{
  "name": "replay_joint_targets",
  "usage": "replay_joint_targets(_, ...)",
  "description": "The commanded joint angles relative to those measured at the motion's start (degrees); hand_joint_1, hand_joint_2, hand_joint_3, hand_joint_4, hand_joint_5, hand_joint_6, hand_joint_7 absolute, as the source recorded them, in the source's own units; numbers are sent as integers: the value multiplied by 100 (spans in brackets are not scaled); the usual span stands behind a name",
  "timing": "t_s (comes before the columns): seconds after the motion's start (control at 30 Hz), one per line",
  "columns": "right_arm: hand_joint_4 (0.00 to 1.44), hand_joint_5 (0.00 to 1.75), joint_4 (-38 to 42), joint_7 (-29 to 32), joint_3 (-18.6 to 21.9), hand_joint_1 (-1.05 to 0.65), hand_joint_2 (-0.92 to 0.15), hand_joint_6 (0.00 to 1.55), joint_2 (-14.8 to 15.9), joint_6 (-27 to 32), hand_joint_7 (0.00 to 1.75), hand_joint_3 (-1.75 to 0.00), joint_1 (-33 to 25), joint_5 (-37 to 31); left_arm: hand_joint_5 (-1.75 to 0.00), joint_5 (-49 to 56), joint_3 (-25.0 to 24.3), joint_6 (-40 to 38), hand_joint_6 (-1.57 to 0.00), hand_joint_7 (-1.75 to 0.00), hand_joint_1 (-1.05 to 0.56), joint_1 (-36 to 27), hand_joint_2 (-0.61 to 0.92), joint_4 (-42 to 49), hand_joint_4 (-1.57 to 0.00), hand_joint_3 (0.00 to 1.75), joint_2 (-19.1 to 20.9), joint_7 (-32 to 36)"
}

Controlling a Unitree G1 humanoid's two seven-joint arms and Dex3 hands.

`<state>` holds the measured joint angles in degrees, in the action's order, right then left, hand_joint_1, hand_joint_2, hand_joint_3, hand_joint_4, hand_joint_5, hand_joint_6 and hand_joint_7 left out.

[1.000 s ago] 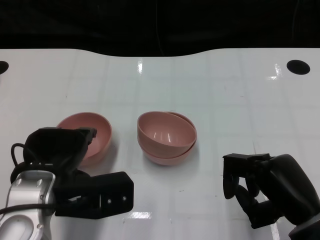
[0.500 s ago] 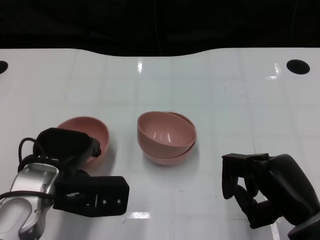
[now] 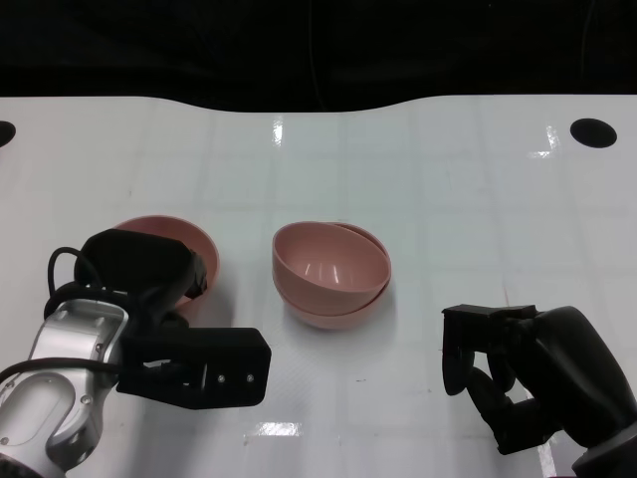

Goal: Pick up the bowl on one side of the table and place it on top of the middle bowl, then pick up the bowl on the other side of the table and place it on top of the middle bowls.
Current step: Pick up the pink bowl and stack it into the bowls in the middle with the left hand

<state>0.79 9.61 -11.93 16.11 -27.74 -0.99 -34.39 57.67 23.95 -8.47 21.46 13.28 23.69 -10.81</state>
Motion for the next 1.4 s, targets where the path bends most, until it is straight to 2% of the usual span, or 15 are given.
replay_joint_targets(0.03, 99, 175, -92, -20, 4, -4, -17, 77, 29, 39, 167, -157, -49, 5, -173, -61, -72, -32, -105, -6, -35, 118, 92, -147, -71, 27, 180, -73)
replay_joint_targets(0.2, 99, 175, -32, 14, 4, -4, -17, 78, 30, -2, 167, -157, -21, 9, -173, -146, -131, -78, -110, -7, -30, 124, 92, -370, -72, 22, 258, -197)
replay_joint_targets(0.6, 99, 175, -20, 7, -15, -5, -17, 78, 18, 17, 166, -158, -21, -2, -175, -219, -295, -16, -118, -13, -30, 301, 92, -1055, -78, 26, 434, -344)
replay_joint_targets(0.63, 99, 175, -26, 4, -18, -5, -17, 78, 14, 29, 166, -158, -22, -7, -175, -210, -288, -24, -113, -30, -29, 344, 92, -1096, -78, 26, 440, -395)
replay_joint_targets(0.67, 99, 175, -35, 4, -22, -5, -17, 78, 10, 40, 166, -158, -24, -17, -175, -201, -286, -31, -102, -57, -29, 394, 92, -1151, -79, 27, 439, -447)
replay_joint_targets(0.73, 99, 175, -48, 6, -33, -5, -17, 78, -3, 64, 166, -158, -24, -38, -175, -190, -285, -37, -90, -76, -30, 507, 92, -1261, -78, 22, 427, -545)
replay_joint_targets(0.8, 99, 175, -44, 18, -42, -5, -17, 78, -12, 67, 166, -157, -19, -48, -175, -188, -280, -11, -92, -74, -29, 592, 92, -1312, -78, 19, 407, -563)
replay_joint_targets(0.93, 99, 175, -19, 12, -59, -4, -18, 78, -5, 50, 167, -157, -16, -15, -175, -184, -244, 43, -92, -86, -27, 730, 92, -1359, -81, 16, 338, -484)
replay_joint_targets(1.0, 99, 175, -20, 12, -62, -4, -18, 78, -5, 55, 167, -157, -19, -14, -175, -199, -231, 104, -89, -101, -28, 796, 92, -1365, -82, 15, 306, -447)
replay_joint_targets(1.03, 99, 175, -20, 19, -64, -4, -18, 78, -7, 64, 167, -157, -21, -27, -175, -210, -229, 127, -88, -100, -29, 827, 92, -1367, -83, 15, 282, -445)
replay_joint_targets(1.1, 99, 175, -14, 33, -68, -4, -18, 78, -11, 60, 167, -157, -24, -37, -175, -237, -224, 173, -100, -69, -30, 885, 92, -1390, -82, 13, 225, -464)
replay_joint_targets(1.17, 100, 175, -26, 28, -76, -4, -18, 78, -14, 74, 168, -157, -32, -47, -175, -283, -231, 272, -104, -61, -30, 923, 92, -1396, -82, 12, 182, -416)
replay_joint_targets(1.3, 99, 175, -32, 47, -93, -5, -18, 77, -17, 72, 168, -157, -39, -59, -175, -268, -204, 449, -88, -111, -31, 1010, 91, -1374, -84, 14, 72, -313)
replay_joint_targets(1.37, 99, 175, -27, 55, -93, -5, -18, 77, -16, 58, 168, -157, -39, -48, -175, -274, -183, 499, -84, -119, -32, 1065, 92, -1365, -84, 15, 14, -335)
replay_joint_targets(1.4, 99, 175, -31, 57, -94, -5, -18, 77, -14, 63, 168, -157, -39, -52, -175, -277, -167, 499, -86, -108, -32, 1101, 91, -1372, -85, 15, -29, -376)
